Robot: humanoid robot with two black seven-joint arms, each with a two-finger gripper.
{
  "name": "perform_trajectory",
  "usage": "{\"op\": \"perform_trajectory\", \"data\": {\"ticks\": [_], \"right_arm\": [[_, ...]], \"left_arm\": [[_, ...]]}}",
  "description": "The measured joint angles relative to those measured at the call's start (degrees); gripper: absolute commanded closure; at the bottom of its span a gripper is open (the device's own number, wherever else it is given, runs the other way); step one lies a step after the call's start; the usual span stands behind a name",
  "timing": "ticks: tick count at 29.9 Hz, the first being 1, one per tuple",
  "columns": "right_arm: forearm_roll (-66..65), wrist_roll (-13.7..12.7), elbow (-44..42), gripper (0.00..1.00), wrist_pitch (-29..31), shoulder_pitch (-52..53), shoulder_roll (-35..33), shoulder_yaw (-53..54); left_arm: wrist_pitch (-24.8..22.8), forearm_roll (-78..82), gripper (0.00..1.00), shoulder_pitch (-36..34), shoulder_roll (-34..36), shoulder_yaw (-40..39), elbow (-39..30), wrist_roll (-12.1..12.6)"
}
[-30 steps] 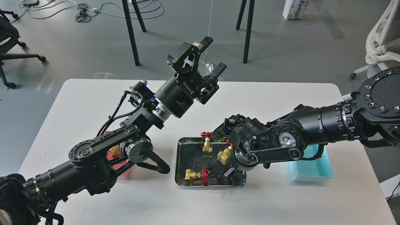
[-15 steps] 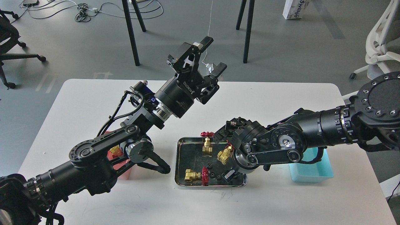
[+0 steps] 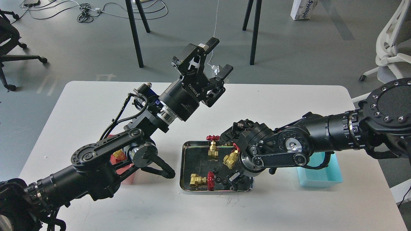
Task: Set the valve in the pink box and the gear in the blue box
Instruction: 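Close the right gripper on the black gear, then lift the gear with the right gripper and carry it over the blue box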
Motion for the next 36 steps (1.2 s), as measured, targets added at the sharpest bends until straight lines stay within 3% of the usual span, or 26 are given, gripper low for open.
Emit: {"op": "perform_trajectory", "data": {"ticks": [23,27,31,36], "right_arm": [[0.12,0.1,-0.47,0.57,0.0,-1.71,0.0,0.31],[0.12,0.1,-0.95,0.72,0.0,-2.29,0.0,0.31],[0.02,0.1,-1.35,0.97,0.0,-2.48,0.0,0.31],[-0.01,0.1,-1.39,0.99,0.0,-2.11,0.0,0.5]], "left_arm": [[-0.34,0.0,0.14,0.0,0.0,0.0,0.26,0.0],[-0.34,0.0,0.14,0.0,0.0,0.0,0.26,0.0],[-0.34,0.0,0.14,0.0,0.0,-0.06,0.26,0.0],[-0.34,0.0,0.14,0.0,0.0,-0.09,0.26,0.0]]}}
